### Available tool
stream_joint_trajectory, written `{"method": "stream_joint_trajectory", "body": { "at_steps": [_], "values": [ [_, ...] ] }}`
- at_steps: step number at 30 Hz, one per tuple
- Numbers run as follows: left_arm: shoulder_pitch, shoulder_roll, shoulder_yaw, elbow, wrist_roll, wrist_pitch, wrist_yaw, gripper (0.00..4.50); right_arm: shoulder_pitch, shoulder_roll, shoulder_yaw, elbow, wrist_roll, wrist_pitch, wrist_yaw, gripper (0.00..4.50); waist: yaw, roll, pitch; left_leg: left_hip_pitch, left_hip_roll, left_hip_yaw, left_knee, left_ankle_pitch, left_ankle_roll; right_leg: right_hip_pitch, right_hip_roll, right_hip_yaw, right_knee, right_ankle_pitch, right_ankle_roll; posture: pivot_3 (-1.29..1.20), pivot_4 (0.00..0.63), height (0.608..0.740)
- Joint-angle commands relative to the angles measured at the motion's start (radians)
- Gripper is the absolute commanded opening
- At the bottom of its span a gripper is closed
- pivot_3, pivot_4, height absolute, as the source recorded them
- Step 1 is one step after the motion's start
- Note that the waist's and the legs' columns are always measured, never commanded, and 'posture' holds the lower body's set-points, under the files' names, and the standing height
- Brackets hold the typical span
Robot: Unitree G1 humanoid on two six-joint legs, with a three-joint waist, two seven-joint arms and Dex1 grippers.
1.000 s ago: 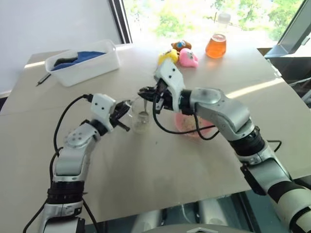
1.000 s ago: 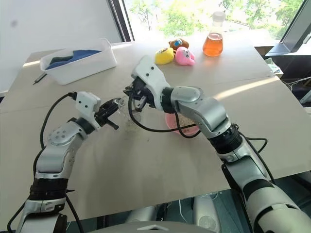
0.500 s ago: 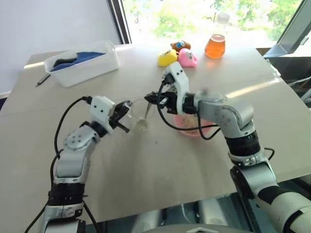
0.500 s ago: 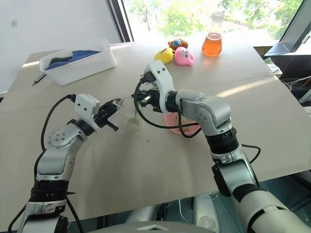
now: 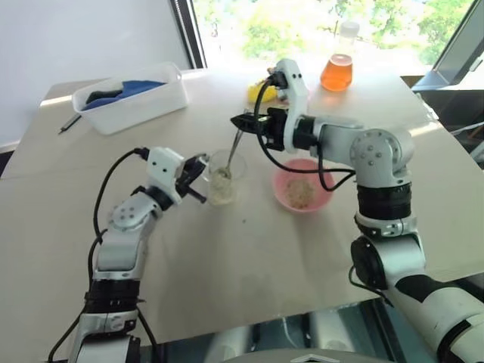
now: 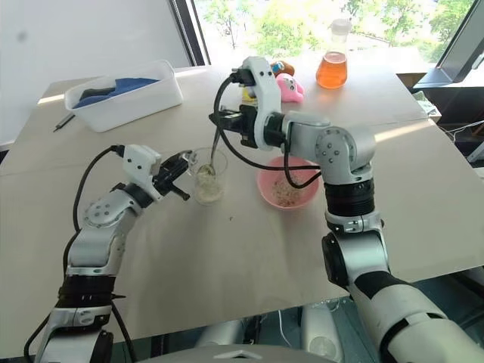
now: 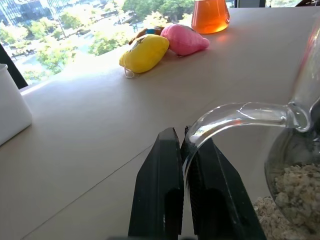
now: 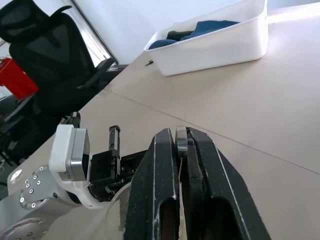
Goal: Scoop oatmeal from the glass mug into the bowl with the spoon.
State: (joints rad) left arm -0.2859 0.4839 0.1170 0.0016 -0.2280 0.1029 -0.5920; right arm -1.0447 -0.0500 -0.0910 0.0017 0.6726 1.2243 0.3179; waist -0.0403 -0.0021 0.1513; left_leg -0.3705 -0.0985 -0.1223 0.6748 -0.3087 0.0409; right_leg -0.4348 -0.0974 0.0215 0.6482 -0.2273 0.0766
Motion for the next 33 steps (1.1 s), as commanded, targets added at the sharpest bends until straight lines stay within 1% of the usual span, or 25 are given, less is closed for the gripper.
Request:
{"method": "stream_joint_trajectory", "body": {
  "at_steps": [1,7,12,15,22,24,25,27,29,33],
  "values": [
    [-0.011,-0.019,-0.026,0.028,0.015,-0.013,0.0,0.01,-0.04,-0.008,-0.056,-0.041,0.037,0.027,-0.022,0.0,0.0,0.0,0.0,0.0,0.0,0.0,0.0,0.0,0.0,0.0,0.0,0.0,0.0,0.0,0.0,0.0,0.15,0.74],
    [-0.019,-0.042,-0.036,0.058,0.02,-0.026,0.0,0.01,-0.052,-0.034,-0.095,-0.061,0.063,0.052,-0.043,0.0,0.002,0.0,0.0,0.0,-0.001,0.0,0.001,0.0,0.0,0.0,-0.001,0.0,0.001,0.0,0.0,0.0,0.15,0.74],
    [-0.033,-0.053,-0.034,0.074,0.018,-0.027,0.006,0.01,-0.036,-0.077,-0.028,-0.112,0.053,0.015,0.012,0.0,0.002,0.0,0.0,0.0,-0.001,0.0,0.002,0.0,0.0,0.0,-0.001,0.0,0.001,0.0,0.0,0.0,0.15,0.74],
    [-0.035,-0.057,-0.037,0.074,0.018,-0.027,0.005,0.01,-0.026,-0.064,-0.036,-0.111,0.066,0.021,0.004,0.0,0.002,0.0,0.0,0.0,-0.001,0.0,0.003,0.0,0.0,0.0,-0.001,0.0,0.002,0.0,0.0,0.0,0.15,0.74],
    [-0.039,-0.063,-0.038,0.075,0.019,-0.027,0.005,0.01,-0.018,-0.026,-0.104,-0.096,0.103,0.067,-0.051,0.0,0.002,0.0,0.0,-0.001,-0.001,-0.001,0.005,0.0,0.0,0.0,-0.002,0.0,0.004,0.0,0.0,0.0,0.15,0.74],
    [-0.042,-0.066,-0.038,0.078,0.018,-0.027,0.005,0.01,-0.009,-0.054,-0.079,-0.109,0.086,0.054,-0.035,0.0,0.003,0.0,0.0,-0.001,-0.001,-0.001,0.005,0.0,0.0,0.0,-0.002,0.0,0.004,0.0,0.0,0.0,0.15,0.74],
    [-0.044,-0.071,-0.037,0.079,0.014,-0.023,0.007,0.01,-0.006,-0.046,-0.096,-0.108,0.097,0.073,-0.05,0.0,0.004,0.0,0.0,-0.001,-0.002,-0.001,0.005,0.0,0.0,0.0,-0.002,-0.001,0.004,0.0,0.0,0.0,0.15,0.74],
    [-0.05,-0.079,-0.036,0.082,0.01,-0.021,0.009,0.01,0.001,-0.057,-0.09,-0.118,0.098,0.079,-0.052,0.0,0.003,0.0,0.0,-0.001,-0.002,-0.001,0.006,0.0,0.0,0.0,-0.002,-0.001,0.004,0.0,0.0,0.0,0.15,0.74],
    [-0.054,-0.085,-0.039,0.086,0.013,-0.023,0.01,0.01,0.001,-0.038,-0.131,-0.112,0.115,0.109,-0.086,0.0,0.003,0.0,0.0,-0.001,-0.002,-0.001,0.006,0.0,0.0,0.0,-0.002,-0.001,0.005,0.0,0.0,0.0,0.15,0.74],
    [-0.061,-0.103,-0.039,0.091,0.012,-0.031,0.007,0.01,-0.02,0.036,-0.295,-0.077,0.166,0.205,-0.205,0.0,0.004,0.0,0.0,-0.001,-0.002,-0.001,0.006,0.0,0.0,0.0,-0.002,-0.001,0.005,0.0,0.0,0.0,0.15,0.74]
  ]
}}
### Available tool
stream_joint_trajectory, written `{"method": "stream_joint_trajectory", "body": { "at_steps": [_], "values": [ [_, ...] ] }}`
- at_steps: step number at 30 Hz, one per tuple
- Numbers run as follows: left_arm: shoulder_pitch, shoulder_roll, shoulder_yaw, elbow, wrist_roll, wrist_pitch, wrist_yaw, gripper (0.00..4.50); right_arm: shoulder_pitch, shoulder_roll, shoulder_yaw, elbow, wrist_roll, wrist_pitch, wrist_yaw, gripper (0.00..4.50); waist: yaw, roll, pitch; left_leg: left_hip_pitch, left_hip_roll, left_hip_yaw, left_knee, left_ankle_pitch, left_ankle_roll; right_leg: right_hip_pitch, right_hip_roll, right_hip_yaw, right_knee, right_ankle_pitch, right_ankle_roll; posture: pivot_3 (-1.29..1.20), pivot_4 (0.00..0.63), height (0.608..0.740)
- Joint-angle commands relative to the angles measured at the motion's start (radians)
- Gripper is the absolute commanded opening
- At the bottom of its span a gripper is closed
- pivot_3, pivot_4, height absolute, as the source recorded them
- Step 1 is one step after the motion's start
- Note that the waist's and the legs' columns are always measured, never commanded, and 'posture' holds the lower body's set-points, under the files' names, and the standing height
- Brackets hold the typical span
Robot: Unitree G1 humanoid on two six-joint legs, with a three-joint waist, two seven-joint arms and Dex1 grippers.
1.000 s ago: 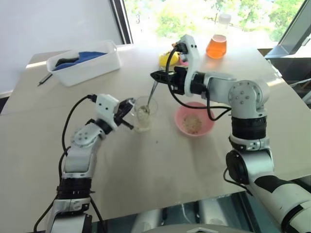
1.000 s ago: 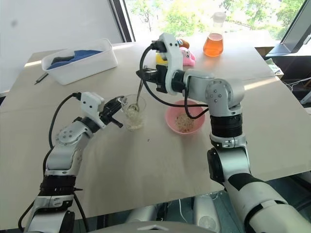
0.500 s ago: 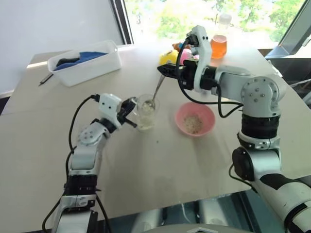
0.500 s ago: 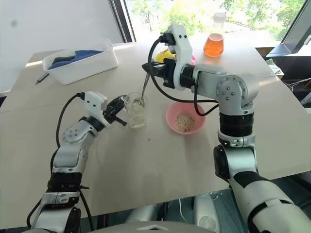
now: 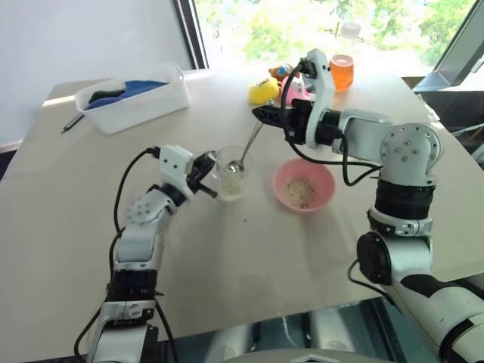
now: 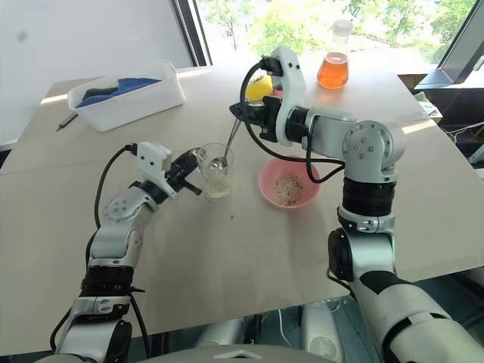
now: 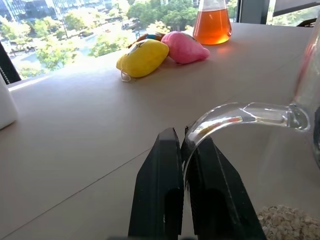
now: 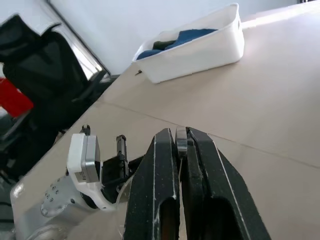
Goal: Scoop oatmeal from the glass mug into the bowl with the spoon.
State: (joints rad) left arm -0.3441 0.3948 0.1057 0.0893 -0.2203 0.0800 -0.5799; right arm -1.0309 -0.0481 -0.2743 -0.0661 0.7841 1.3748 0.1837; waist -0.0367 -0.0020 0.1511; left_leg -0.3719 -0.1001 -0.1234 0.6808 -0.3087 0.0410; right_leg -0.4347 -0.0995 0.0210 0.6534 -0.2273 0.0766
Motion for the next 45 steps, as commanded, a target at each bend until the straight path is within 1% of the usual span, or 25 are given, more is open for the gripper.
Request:
{"method": "stream_joint_trajectory", "body": {
  "at_steps": [1,5,10,16,20,22,25,36,42,45],
  "values": [
    [-0.003,-0.018,-0.027,0.004,0.004,-0.011,-0.006,0.01,-0.043,0.048,-0.152,-0.002,0.064,0.079,-0.098,0.0,0.001,0.0,0.0,0.0,0.0,0.0,0.0,0.0,0.0,0.0,0.0,0.0,0.0,0.0,0.0,0.0,0.15,0.74],
    [0.001,-0.029,-0.023,0.007,0.003,-0.023,-0.007,0.01,-0.071,0.067,-0.258,0.011,0.079,0.155,-0.165,0.0,0.001,0.0,0.0,-0.001,0.0,0.0,0.001,0.0,0.0,0.0,0.0,0.0,0.0,0.0,0.0,0.0,0.15,0.74],
    [0.004,-0.047,-0.018,0.014,0.004,-0.046,-0.002,0.01,-0.096,0.078,-0.348,0.01,0.061,0.227,-0.223,0.0,-0.001,0.0,0.0,-0.001,0.0,0.0,0.001,0.0,0.0,-0.001,0.0,0.0,0.001,0.0,0.0,0.0,0.15,0.74],
    [0.012,-0.068,-0.024,0.021,0.011,-0.103,-0.005,0.01,-0.122,0.08,-0.411,0.035,0.089,0.24,-0.299,0.0,0.0,0.0,0.0,-0.001,0.0,0.0,0.001,0.0,0.0,-0.001,-0.001,0.001,0.002,0.0,0.0,0.0,0.15,0.74],
    [0.018,-0.079,-0.027,0.035,0.016,-0.135,0.0,0.01,-0.15,0.093,-0.474,0.061,0.116,0.24,-0.38,0.0,-0.001,0.0,0.0,-0.001,0.0,0.001,0.001,0.0,0.0,-0.001,-0.001,0.001,0.002,0.0,0.0,0.0,0.15,0.74],
    [0.021,-0.085,-0.028,0.039,0.015,-0.147,0.005,0.01,-0.152,0.093,-0.489,0.073,0.147,0.24,-0.413,0.0,-0.002,0.0,0.0,-0.002,0.0,0.001,0.001,0.0,0.0,-0.003,-0.002,0.001,0.003,0.0,0.0,0.0,0.15,0.74],
    [0.022,-0.088,-0.027,0.048,0.017,-0.155,0.015,0.01,-0.143,0.085,-0.5,0.089,0.207,0.24,-0.456,0.0,-0.002,0.0,0.0,-0.01,-0.001,0.001,0.005,0.0,0.0,-0.01,-0.002,0.002,0.007,0.0,0.0,0.0,0.15,0.74],
    [0.019,-0.084,-0.023,0.08,0.016,-0.171,0.027,0.01,-0.141,0.066,-0.553,0.161,0.425,0.24,-0.632,0.0,-0.005,0.001,0.0,-0.01,-0.001,0.003,0.005,0.0,0.0,-0.011,-0.003,0.002,0.008,0.0,0.0,0.0,0.15,0.74],
    [0.016,-0.084,-0.023,0.089,0.013,-0.177,0.03,0.01,-0.129,0.055,-0.561,0.186,0.527,0.225,-0.723,0.0,-0.006,0.001,0.0,-0.01,-0.001,0.003,0.005,0.0,0.0,-0.011,-0.003,0.003,0.008,0.0,0.0,0.0,0.15,0.74],
    [0.015,-0.085,-0.021,0.093,0.01,-0.18,0.034,0.01,-0.115,0.043,-0.548,0.197,0.61,0.188,-0.782,0.0,-0.006,0.001,0.0,-0.01,0.0,0.003,0.005,0.0,0.0,-0.011,-0.003,0.003,0.008,0.0,0.0,0.0,0.15,0.74]
  ]
}}
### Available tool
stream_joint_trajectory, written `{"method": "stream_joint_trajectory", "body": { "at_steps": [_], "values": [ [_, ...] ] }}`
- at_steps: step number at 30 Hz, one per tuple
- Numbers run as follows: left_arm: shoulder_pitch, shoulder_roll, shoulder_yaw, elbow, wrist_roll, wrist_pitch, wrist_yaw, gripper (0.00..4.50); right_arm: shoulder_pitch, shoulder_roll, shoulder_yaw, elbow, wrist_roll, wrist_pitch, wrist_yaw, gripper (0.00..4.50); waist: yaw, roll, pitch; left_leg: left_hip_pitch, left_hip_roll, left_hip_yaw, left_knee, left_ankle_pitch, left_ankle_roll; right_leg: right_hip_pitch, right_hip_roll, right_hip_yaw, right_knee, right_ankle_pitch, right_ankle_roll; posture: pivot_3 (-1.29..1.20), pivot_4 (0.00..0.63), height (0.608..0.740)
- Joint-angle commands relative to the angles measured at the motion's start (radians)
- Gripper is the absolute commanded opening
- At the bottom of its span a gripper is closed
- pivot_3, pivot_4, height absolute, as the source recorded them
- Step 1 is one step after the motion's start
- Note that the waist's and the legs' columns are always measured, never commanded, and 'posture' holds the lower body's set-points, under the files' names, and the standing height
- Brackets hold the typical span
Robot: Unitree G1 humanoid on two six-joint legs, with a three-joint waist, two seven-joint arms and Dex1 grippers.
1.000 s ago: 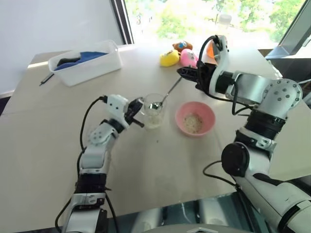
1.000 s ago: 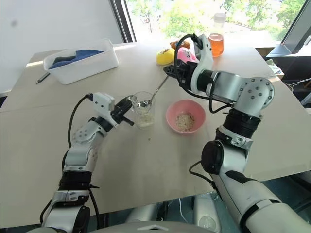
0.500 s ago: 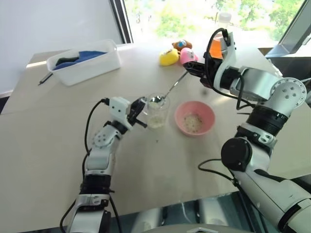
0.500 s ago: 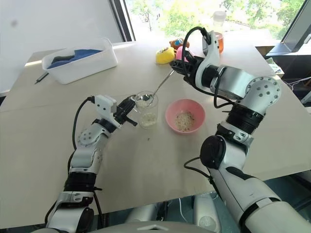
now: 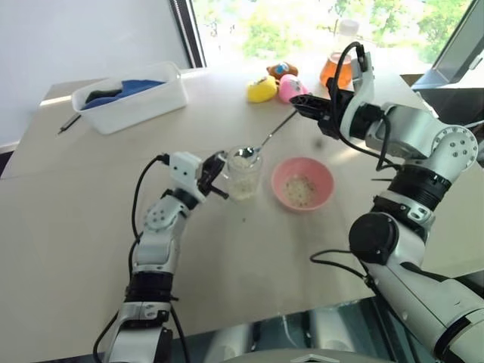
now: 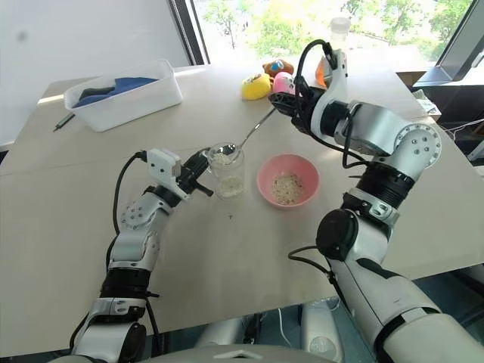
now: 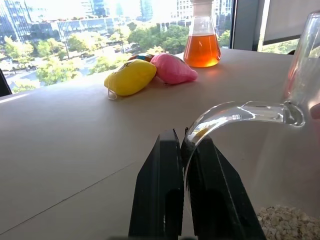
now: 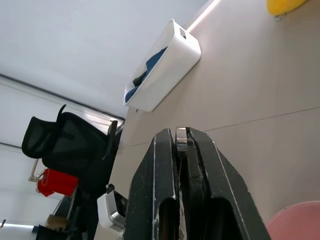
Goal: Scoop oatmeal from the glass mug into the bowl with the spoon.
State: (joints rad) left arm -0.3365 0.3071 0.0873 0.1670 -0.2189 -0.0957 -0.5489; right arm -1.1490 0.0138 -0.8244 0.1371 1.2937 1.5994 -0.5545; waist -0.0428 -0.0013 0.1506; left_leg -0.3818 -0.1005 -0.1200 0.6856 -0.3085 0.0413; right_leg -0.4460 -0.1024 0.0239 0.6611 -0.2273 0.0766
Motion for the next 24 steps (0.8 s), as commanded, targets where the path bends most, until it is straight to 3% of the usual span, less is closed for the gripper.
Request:
{"method": "stream_joint_trajectory", "body": {
  "at_steps": [1,7,15,24],
  "values": [
    [0.007,0.002,-0.002,0.016,0.008,-0.005,0.004,0.01,0.01,-0.025,0.012,-0.003,0.128,-0.049,-0.06,0.0,0.001,0.0,0.0,0.0,0.0,0.0,0.0,0.0,0.0,0.0,0.0,0.0,0.0,0.0,0.0,0.0,0.15,0.74],
    [0.005,0.0,-0.005,0.021,0.005,-0.005,-0.001,0.01,0.08,-0.058,0.123,0.002,0.35,-0.18,-0.18,0.0,-0.001,0.0,0.0,0.0,0.0,0.0,0.0,0.0,0.0,0.0,0.0,0.0,0.0,0.0,0.0,0.0,0.15,0.74],
    [-0.005,0.0,-0.004,0.036,0.004,-0.007,-0.002,0.01,0.185,-0.181,0.342,-0.029,0.655,-0.411,-0.275,0.0,0.0,0.0,0.0,0.0,0.0,0.001,0.0,0.0,0.0,0.0,0.002,0.0,0.0,0.0,0.0,0.0,0.15,0.74],
    [-0.008,0.0,-0.008,0.045,0.003,-0.011,-0.012,0.01,0.235,-0.19,0.361,-0.075,0.679,-0.515,-0.27,0.0,0.001,0.0,0.0,0.0,0.0,0.001,0.0,0.0,0.0,0.0,0.002,0.001,0.0,0.0,0.0,0.0,0.15,0.74]
  ]
}}
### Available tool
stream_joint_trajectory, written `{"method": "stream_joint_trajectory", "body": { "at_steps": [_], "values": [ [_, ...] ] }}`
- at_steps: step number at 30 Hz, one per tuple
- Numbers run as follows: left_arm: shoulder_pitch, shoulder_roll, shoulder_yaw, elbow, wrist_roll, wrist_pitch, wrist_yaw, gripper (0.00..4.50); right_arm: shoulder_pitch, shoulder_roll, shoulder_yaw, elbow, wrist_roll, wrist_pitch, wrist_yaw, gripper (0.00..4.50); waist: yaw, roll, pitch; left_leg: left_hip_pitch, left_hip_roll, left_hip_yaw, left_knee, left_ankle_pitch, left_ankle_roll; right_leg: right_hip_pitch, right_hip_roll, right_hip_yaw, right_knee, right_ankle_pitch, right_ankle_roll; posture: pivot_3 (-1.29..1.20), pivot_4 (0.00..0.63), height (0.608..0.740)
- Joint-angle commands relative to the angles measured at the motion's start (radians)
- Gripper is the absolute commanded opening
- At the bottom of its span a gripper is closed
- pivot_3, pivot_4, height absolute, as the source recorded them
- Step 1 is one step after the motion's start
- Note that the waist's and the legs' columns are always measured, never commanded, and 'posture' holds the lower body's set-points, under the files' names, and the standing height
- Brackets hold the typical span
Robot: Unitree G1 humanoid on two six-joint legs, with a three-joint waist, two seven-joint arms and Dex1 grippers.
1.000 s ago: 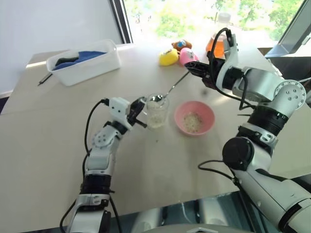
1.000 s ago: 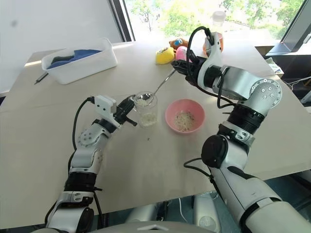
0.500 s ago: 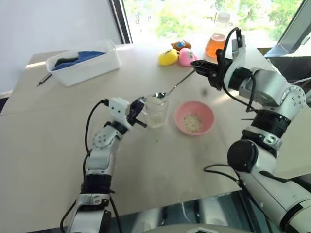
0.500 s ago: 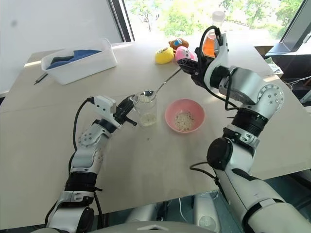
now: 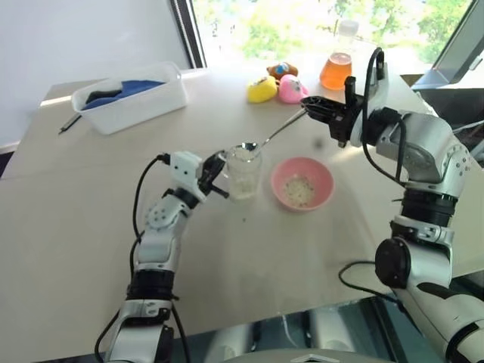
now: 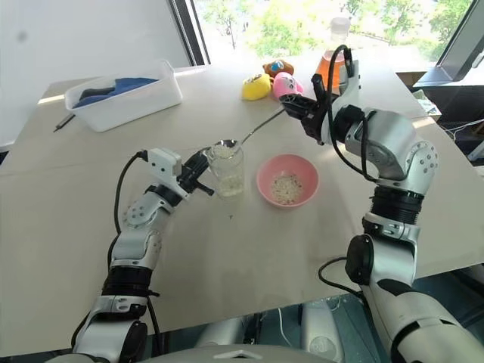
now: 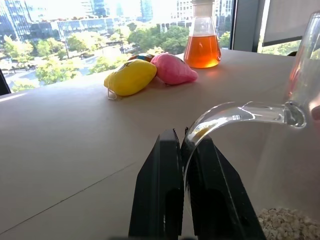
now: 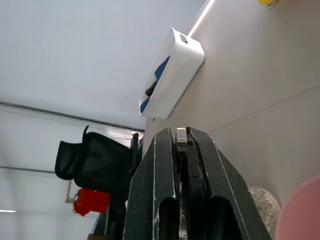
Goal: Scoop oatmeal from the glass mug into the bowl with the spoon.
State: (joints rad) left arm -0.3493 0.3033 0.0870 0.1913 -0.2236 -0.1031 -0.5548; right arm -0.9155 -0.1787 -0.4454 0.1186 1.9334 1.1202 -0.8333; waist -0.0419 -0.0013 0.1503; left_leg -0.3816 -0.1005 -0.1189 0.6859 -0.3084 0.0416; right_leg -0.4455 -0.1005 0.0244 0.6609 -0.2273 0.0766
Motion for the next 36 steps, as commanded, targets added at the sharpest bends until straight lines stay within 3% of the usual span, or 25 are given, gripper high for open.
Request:
{"method": "stream_joint_trajectory", "body": {
  "at_steps": [1,14,24,31,36],
  "values": [
    [0.004,0.003,-0.009,0.022,0.009,-0.004,-0.008,0.01,0.009,0.004,-0.021,-0.062,0.039,-0.04,0.01,0.0,0.0,0.0,0.0,0.0,0.0,0.0,0.0,0.0,0.0,0.0,0.0,0.0,0.0,0.0,0.0,0.0,0.15,0.74],
    [-0.011,0.009,-0.011,0.05,0.009,-0.015,-0.022,0.01,0.091,-0.031,-0.087,-0.106,0.039,-0.026,0.072,0.0,0.002,0.0,-0.001,0.0,0.0,0.0,0.0,0.0,0.0,0.0,0.0,0.0,0.0,0.0,0.0,0.0,0.15,0.74],
    [-0.01,0.041,0.019,0.071,-0.001,-0.02,-0.024,0.01,0.208,-0.214,-0.113,-0.064,0.039,0.055,0.168,0.0,0.002,0.001,-0.001,0.0,0.0,0.001,0.0,0.0,0.0,0.0,0.0,0.0,0.0,0.0,0.0,0.0,0.15,0.74],
    [-0.014,0.049,0.02,0.084,-0.003,-0.026,-0.016,0.01,0.225,-0.38,0.028,-0.068,0.016,0.049,0.247,0.0,0.0,0.001,-0.002,0.002,0.002,0.004,0.0,0.0,0.0,0.001,-0.001,0.003,0.0,0.0,0.0,0.0,0.15,0.74],
    [-0.008,0.041,0.014,0.084,0.001,-0.031,-0.009,0.01,0.201,-0.471,0.167,-0.209,-0.257,0.069,0.476,0.0,0.001,0.001,-0.002,0.001,0.002,0.004,0.0,0.0,0.001,0.001,-0.001,0.003,0.0,0.0,0.0,0.0,0.15,0.74]
  ]
}}
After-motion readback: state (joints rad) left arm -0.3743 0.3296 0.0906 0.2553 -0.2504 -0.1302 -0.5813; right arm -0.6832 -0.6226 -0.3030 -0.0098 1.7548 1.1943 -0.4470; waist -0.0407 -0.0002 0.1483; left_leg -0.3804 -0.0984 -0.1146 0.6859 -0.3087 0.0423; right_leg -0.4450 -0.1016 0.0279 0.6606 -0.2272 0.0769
